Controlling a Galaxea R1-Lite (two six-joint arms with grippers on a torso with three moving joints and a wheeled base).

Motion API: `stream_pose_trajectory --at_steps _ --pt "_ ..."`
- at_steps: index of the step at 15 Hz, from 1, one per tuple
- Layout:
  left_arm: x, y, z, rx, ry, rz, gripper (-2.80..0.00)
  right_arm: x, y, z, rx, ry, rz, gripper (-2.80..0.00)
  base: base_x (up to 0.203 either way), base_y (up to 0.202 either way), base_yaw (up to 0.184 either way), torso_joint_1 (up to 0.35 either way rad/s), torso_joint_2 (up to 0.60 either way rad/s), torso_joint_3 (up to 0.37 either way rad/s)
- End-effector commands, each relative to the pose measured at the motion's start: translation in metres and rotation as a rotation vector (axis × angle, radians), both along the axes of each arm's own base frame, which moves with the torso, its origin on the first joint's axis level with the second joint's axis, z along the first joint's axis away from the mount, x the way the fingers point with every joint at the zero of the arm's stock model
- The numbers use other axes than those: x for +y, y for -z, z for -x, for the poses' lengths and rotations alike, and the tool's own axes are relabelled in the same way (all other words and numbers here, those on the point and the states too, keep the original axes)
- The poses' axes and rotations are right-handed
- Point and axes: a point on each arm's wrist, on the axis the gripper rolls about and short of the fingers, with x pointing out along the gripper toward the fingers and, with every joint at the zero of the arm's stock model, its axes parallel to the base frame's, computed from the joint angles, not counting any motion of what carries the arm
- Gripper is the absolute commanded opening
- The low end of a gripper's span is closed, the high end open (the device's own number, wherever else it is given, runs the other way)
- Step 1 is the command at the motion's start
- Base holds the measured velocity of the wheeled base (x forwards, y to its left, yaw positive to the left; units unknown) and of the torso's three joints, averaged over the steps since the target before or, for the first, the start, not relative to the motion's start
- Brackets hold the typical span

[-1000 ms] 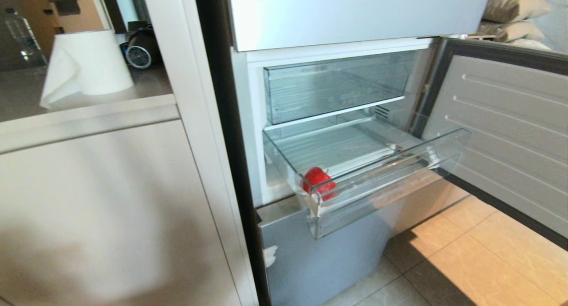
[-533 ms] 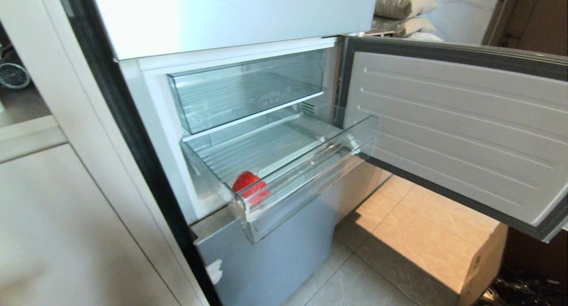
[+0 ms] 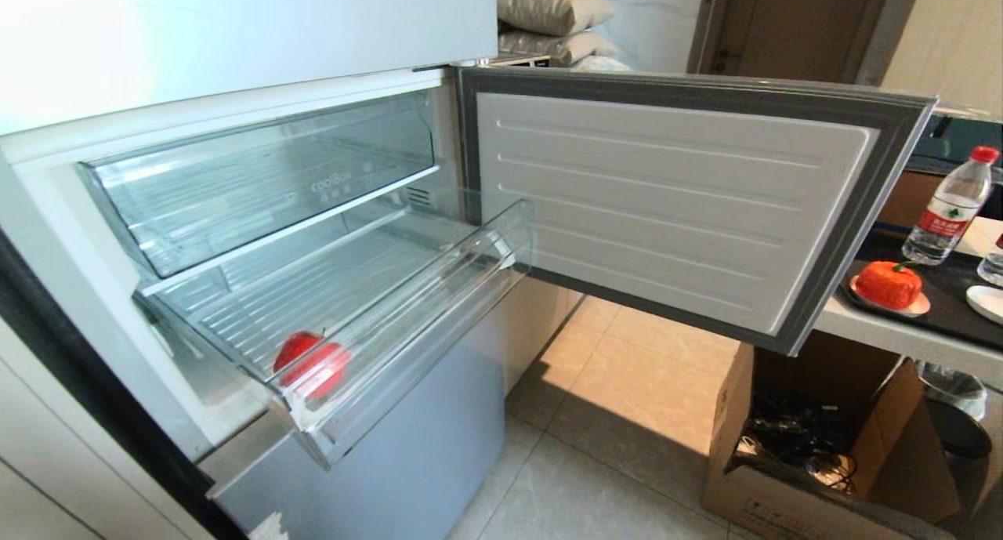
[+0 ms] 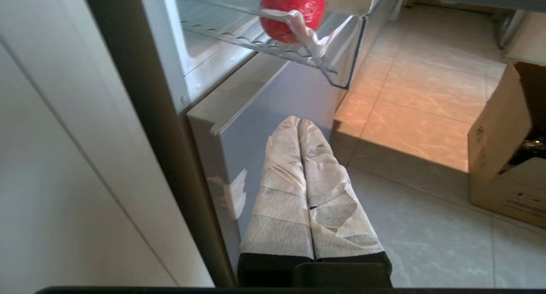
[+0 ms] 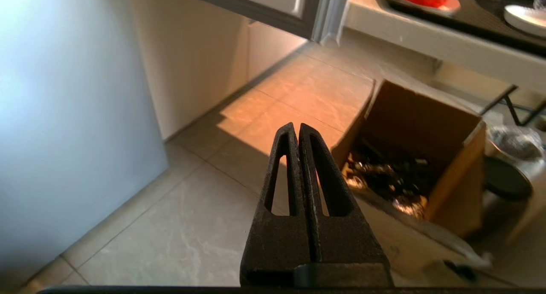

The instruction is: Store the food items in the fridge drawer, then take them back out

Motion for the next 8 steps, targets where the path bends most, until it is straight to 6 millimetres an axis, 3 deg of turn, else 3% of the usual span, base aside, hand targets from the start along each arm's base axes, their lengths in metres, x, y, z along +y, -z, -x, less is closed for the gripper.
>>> stream_pose_trajectory --at_steps 1,5,8 --pt "0.0 0.0 0.0 0.001 0.0 0.0 -2.8 0.0 -0.008 -0.007 0.044 0.015 -0.003 -2.8 0.0 0.0 0.0 0.0 0.0 0.0" --pt "0.0 0.0 0.0 0.001 0.0 0.0 -2.8 -0.004 -0.053 -0.035 0.106 0.205 -0.146 -2.8 0.0 0.0 0.0 0.0 0.0 0.0" --pt "0.0 0.0 0.0 0.001 0.0 0.0 -2.8 -0.017 -0.082 -0.058 0.109 0.512 -0.3 -2.8 0.0 0.0 0.0 0.0 0.0 0.0"
